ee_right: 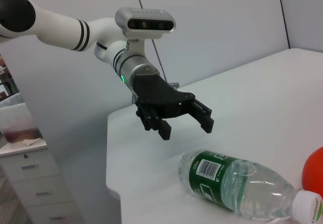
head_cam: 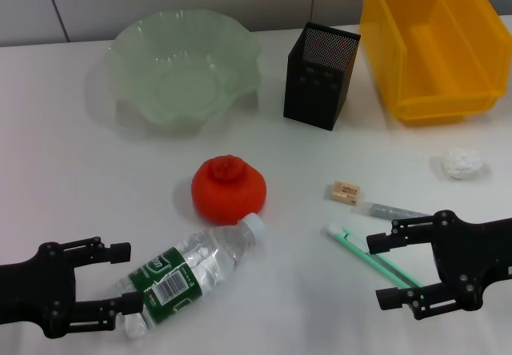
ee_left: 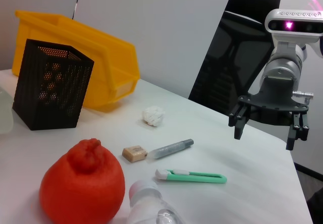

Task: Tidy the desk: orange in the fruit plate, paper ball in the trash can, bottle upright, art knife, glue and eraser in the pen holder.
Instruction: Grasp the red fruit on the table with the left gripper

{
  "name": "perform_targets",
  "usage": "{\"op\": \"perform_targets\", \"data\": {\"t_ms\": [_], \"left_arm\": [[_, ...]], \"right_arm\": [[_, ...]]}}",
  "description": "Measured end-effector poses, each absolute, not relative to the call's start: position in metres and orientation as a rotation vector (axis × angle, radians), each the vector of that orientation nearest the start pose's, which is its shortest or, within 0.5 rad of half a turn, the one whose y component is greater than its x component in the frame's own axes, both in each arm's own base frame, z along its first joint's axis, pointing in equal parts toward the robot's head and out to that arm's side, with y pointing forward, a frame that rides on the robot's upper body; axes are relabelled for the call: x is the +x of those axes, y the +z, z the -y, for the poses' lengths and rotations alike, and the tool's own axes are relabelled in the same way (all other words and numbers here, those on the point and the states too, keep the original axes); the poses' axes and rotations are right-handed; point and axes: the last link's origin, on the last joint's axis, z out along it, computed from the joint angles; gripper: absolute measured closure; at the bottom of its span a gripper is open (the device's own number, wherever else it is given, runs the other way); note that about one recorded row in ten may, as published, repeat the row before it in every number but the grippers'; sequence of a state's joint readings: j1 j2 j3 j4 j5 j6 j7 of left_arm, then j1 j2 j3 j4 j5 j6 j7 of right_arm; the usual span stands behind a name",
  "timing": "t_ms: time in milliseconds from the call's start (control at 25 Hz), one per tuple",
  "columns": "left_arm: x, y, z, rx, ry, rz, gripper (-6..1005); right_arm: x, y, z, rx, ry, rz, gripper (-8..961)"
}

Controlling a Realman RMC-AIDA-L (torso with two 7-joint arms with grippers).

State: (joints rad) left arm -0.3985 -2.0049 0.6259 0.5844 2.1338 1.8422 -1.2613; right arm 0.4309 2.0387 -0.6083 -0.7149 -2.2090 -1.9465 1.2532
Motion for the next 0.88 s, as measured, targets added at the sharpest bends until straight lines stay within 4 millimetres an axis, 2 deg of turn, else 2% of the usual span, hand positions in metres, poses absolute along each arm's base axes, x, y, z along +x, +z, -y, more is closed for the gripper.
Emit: {"op": "perform_targets", "data": {"t_ms": [800, 880], "left_arm": [[-0.306, 0.017, -0.255, -2.914, -0.740, 0.685, 226], [-0.295, 0.020, -0.263, -2.914, -0.753, 0.652, 229]], "right_arm": [[0.289, 0.026, -0.256, -3.023, 0.705, -0.517, 215], [0.289, 0.027, -0.254, -3.019, 0.711, -0.522, 215]]}}
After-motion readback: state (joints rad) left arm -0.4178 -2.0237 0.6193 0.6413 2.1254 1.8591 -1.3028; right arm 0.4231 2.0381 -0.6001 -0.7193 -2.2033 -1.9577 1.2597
